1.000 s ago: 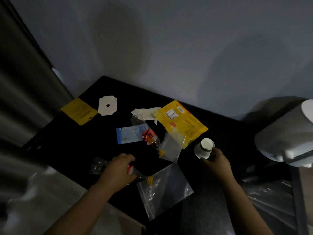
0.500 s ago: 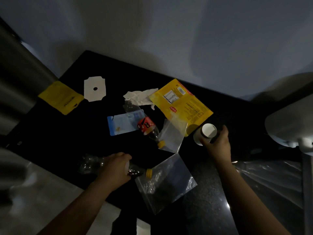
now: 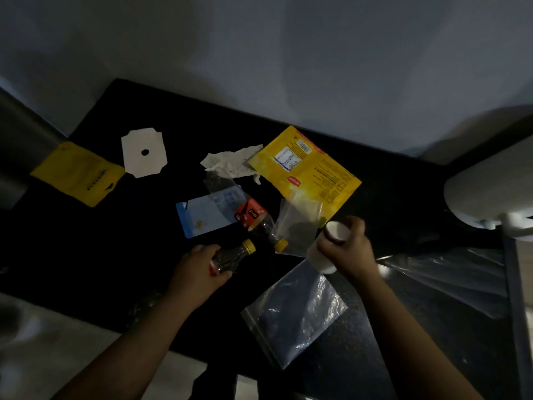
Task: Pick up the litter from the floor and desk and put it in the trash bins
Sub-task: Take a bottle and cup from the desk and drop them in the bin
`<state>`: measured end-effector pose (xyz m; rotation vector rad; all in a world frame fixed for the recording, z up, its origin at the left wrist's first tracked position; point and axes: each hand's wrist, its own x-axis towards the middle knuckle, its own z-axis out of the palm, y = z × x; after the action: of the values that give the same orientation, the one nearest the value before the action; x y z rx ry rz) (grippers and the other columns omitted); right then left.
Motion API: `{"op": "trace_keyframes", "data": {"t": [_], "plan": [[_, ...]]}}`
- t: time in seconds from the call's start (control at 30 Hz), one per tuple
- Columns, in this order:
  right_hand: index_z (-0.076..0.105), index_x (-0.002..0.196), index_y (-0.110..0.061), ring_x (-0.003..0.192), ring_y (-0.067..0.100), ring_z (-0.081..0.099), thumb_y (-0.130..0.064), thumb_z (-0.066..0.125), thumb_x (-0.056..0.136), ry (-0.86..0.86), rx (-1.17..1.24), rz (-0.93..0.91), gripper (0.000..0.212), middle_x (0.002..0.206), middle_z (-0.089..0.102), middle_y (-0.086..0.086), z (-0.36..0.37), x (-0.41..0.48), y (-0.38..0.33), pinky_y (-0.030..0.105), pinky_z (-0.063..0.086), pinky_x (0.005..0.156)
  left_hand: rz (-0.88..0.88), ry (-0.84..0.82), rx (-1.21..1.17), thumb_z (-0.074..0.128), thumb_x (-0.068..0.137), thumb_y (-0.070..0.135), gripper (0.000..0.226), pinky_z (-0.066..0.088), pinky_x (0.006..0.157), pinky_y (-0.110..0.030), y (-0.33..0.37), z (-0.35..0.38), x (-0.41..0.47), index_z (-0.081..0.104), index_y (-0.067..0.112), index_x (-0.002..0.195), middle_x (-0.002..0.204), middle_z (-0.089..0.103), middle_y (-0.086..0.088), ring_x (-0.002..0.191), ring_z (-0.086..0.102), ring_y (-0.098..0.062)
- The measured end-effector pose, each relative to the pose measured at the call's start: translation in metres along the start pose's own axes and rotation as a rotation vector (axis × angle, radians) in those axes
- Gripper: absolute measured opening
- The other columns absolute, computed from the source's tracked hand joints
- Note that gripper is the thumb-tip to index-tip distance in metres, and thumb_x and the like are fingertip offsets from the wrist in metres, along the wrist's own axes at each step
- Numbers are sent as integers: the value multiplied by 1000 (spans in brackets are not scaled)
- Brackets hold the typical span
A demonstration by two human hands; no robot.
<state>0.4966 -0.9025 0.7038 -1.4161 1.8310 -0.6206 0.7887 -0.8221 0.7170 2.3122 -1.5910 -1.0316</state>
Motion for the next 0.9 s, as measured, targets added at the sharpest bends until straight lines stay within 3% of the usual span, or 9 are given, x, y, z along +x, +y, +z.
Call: {"op": "trace_keyframes", "data": {"t": [0.17, 0.33, 0.47, 0.6, 0.7, 0.8, 0.9], "plan": [[40, 107, -25, 78, 14, 55, -47, 78, 66, -54, -97, 32, 60, 95, 54, -5, 23, 4, -10, 22, 40, 54, -14, 2, -23, 76, 75, 36, 67, 49, 94, -40, -4, 0, 7, 49, 16, 133, 127, 51, -9, 111, 56, -26], [53, 113, -16, 82, 17, 57, -46, 80, 67, -71, -101, 72, 61, 103, 60, 4, 49, 14, -16, 20, 38, 53, -16, -2, -29, 75, 75, 38, 68, 50, 93, -42, -9, 3, 10, 49, 18, 134, 128, 50, -7, 111, 55, -25], [50, 119, -14, 86, 21, 59, -41, 81, 66, -55, -63, 86, 68, 101, 56, 1, 58, 20, -26, 37, 55, 64, -7, -6, -25, 75, 75, 39, 68, 50, 94, -41, -12, 4, 12, 48, 17, 134, 128, 50, -8, 112, 55, -26], [45, 123, -16, 89, 25, 63, -34, 84, 64, -55, 39, 153, 72, 102, 57, 2, 56, 19, -29, 48, 59, 72, 0, -7, -24, 74, 75, 39, 67, 49, 93, -41, -14, 5, 13, 49, 18, 133, 128, 50, -8, 112, 55, -26], [47, 122, -19, 86, 20, 64, -34, 85, 63, 0, 83, 127, 72, 106, 61, 3, 44, 10, -31, 40, 59, 66, 4, -13, -21, 74, 75, 39, 67, 50, 93, -41, -14, 4, 14, 49, 18, 133, 128, 51, -9, 111, 55, -26], [50, 119, -24, 81, 2, 58, -36, 85, 63, 59, 84, 101, 67, 96, 58, -13, 20, -12, -34, 20, 48, 57, 8, -25, -21, 74, 75, 39, 66, 50, 92, -42, -14, 3, 14, 49, 18, 132, 127, 51, -9, 110, 56, -27], [58, 114, -21, 82, 8, 65, -36, 85, 64, 62, 174, 123, 59, 95, 64, -10, -5, -43, -34, 24, 54, 60, 7, -40, -11, 73, 75, 41, 65, 51, 91, -42, -13, 2, 13, 49, 19, 132, 127, 50, -8, 109, 55, -27]]}}
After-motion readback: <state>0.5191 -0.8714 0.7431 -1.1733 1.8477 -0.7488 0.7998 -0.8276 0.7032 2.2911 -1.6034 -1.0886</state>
